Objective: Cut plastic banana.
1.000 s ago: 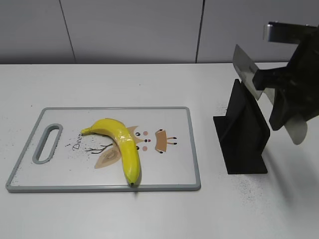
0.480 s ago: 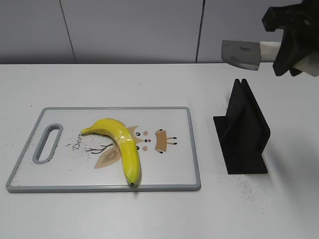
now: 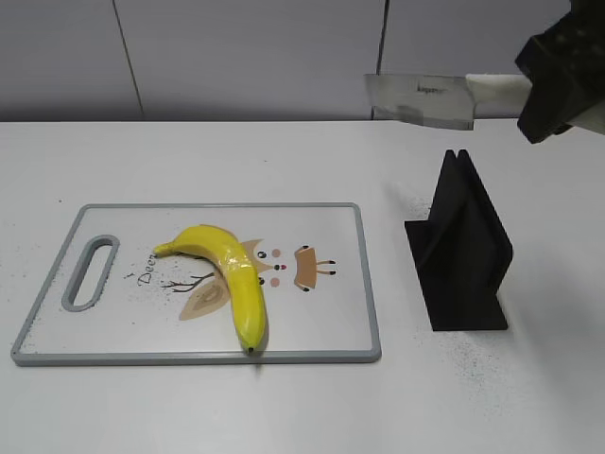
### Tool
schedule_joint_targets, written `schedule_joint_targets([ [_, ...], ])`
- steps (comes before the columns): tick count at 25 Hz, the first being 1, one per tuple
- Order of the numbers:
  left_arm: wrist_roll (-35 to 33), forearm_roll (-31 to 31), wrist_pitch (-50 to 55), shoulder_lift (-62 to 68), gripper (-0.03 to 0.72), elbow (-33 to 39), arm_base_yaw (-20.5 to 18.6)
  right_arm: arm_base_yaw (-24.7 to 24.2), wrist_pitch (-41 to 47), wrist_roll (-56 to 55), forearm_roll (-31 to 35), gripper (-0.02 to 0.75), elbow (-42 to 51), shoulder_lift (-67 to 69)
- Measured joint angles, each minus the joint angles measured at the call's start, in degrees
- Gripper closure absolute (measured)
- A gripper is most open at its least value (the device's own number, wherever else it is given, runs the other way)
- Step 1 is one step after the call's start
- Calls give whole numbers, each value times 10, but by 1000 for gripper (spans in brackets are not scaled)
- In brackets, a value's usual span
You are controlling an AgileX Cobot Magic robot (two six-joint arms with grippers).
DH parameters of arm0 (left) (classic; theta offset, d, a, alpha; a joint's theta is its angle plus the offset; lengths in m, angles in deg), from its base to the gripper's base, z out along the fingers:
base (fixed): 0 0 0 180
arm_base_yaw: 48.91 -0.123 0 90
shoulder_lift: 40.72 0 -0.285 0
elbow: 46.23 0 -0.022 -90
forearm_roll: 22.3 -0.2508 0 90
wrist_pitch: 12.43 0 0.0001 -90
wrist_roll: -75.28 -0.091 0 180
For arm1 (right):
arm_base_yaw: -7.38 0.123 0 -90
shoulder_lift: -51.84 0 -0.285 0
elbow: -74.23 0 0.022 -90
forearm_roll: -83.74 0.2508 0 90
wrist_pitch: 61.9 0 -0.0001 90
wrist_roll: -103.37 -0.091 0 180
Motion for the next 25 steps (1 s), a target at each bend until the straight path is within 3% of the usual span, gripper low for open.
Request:
schedule_joint_targets([
  [9,-96,12,-23,153,105,-56,0,0,0,207,6,575,0,15],
  [12,-160,37,-59,220,105,-80,0,3,-1,330,25,575,0,25],
  [18,-362,166,-80,377,105,-166,0,30,-51,467,47,575,-1,39],
  [25,-613,303,-34,540,105,-270,6,34,-69,617,137,575,-1,65],
])
